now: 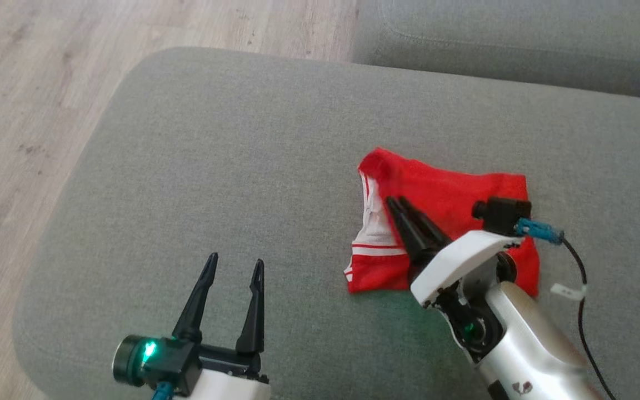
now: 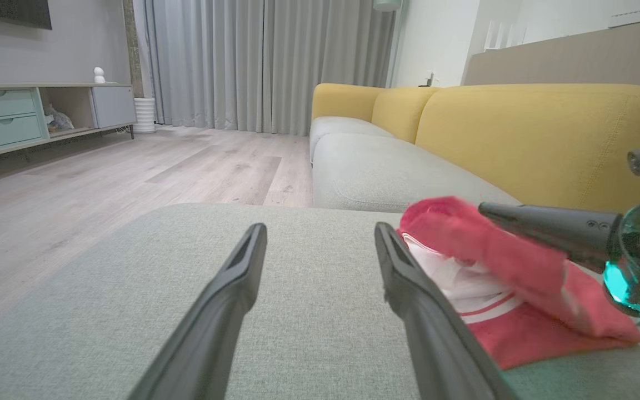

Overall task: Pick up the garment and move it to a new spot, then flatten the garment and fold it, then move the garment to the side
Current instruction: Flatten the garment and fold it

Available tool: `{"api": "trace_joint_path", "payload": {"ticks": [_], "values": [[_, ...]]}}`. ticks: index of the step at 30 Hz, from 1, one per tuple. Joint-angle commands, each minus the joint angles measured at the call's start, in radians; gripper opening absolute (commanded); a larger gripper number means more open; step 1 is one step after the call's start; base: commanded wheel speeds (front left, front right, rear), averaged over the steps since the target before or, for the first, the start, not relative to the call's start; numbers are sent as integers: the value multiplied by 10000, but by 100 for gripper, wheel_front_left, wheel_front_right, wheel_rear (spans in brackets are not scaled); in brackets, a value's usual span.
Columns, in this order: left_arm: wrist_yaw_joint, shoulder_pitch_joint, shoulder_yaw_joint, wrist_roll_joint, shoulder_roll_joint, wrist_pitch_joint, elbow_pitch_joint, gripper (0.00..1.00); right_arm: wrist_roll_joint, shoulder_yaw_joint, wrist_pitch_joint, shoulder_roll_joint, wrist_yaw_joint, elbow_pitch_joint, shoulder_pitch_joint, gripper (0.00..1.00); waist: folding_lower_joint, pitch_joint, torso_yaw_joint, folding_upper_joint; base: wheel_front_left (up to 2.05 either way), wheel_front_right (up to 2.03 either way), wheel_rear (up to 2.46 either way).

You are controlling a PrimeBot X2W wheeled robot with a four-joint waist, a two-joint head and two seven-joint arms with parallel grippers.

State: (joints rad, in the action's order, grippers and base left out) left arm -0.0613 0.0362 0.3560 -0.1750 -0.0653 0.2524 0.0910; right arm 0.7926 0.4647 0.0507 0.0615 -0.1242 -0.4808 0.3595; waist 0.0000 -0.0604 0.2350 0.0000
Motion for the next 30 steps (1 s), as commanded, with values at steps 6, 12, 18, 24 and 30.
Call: {"api": "trace_joint_path", "payload": {"ticks": [6, 12, 18, 24, 30], "values": [[-202, 104, -553, -51, 123, 93, -167, 100, -373, -880, -2102, -111, -65, -272, 405, 100, 0, 647, -442, 0, 0, 0, 0], [-289, 458, -868, -231, 131, 93, -107, 100, -2228, -2457, -3052, 158, -65, -387, -603, 100, 0, 1285, -1332, 0, 0, 0, 0], [-497, 795, -1331, -220, 139, 93, -22, 100, -4678, -3751, -3120, 583, -65, 1450, -2448, 100, 0, 1822, -2178, 0, 0, 0, 0], [-570, 1579, -1864, 6, 143, 93, 117, 100, -5937, -3494, -3123, 677, -65, 2710, -4239, 100, 0, 2404, -2664, 0, 0, 0, 0], [-485, 2128, -2205, 146, 146, 93, 148, 100, -6074, -3000, -3123, 946, -65, 2842, -4957, 100, 0, 2678, -2756, 0, 0, 0, 0]]}}
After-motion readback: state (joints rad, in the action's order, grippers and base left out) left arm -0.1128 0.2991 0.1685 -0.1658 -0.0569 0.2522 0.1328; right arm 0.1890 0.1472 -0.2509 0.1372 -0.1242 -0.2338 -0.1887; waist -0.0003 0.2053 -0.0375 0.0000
